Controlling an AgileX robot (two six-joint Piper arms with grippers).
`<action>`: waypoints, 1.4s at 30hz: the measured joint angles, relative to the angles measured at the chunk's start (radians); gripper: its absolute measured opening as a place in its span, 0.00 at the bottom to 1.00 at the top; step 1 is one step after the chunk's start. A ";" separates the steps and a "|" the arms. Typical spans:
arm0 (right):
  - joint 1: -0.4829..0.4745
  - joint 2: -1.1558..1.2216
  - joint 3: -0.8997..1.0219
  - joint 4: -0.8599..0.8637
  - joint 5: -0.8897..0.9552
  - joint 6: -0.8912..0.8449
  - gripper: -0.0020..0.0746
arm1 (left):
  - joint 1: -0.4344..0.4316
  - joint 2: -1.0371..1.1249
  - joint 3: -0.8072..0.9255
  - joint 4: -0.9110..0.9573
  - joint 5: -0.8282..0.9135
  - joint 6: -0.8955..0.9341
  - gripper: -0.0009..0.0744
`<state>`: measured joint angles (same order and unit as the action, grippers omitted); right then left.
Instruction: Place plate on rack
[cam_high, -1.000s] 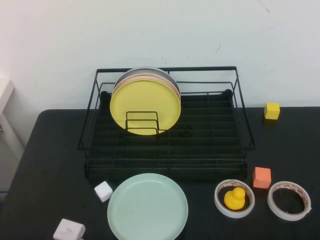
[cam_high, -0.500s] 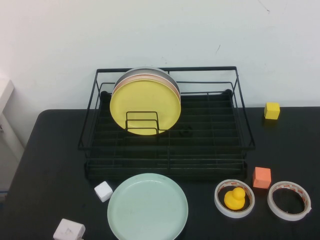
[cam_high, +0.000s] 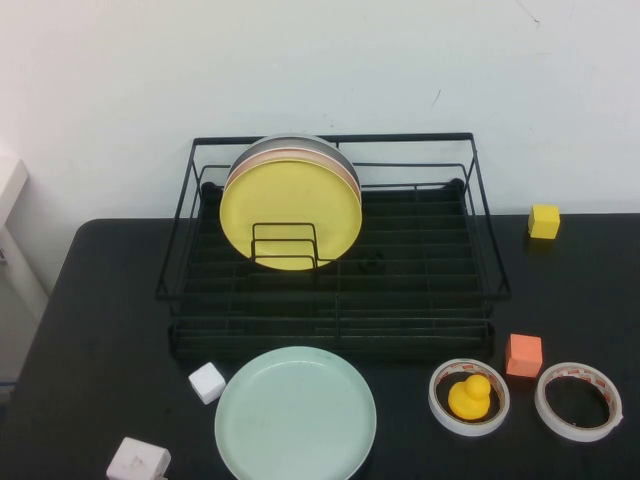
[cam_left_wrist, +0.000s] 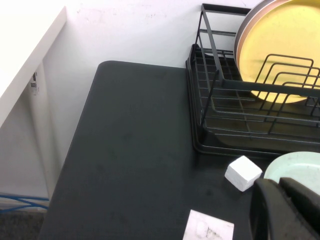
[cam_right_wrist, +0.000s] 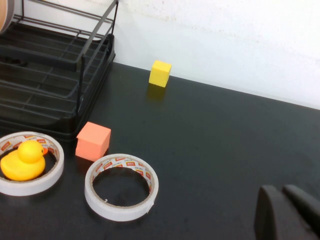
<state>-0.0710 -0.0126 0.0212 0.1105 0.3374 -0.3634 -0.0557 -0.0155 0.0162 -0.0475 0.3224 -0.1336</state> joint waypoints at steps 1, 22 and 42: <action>0.000 0.000 0.000 0.000 0.000 0.000 0.02 | 0.000 0.000 0.000 0.000 0.000 0.000 0.01; 0.000 0.000 0.006 0.000 -0.113 0.000 0.02 | 0.000 0.000 0.004 -0.088 -0.168 0.000 0.01; 0.000 0.000 0.006 0.160 -0.998 0.048 0.02 | 0.000 0.000 0.004 -0.102 -0.914 -0.011 0.01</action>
<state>-0.0710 -0.0126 0.0273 0.2701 -0.6604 -0.3155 -0.0557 -0.0155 0.0199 -0.1496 -0.5918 -0.1446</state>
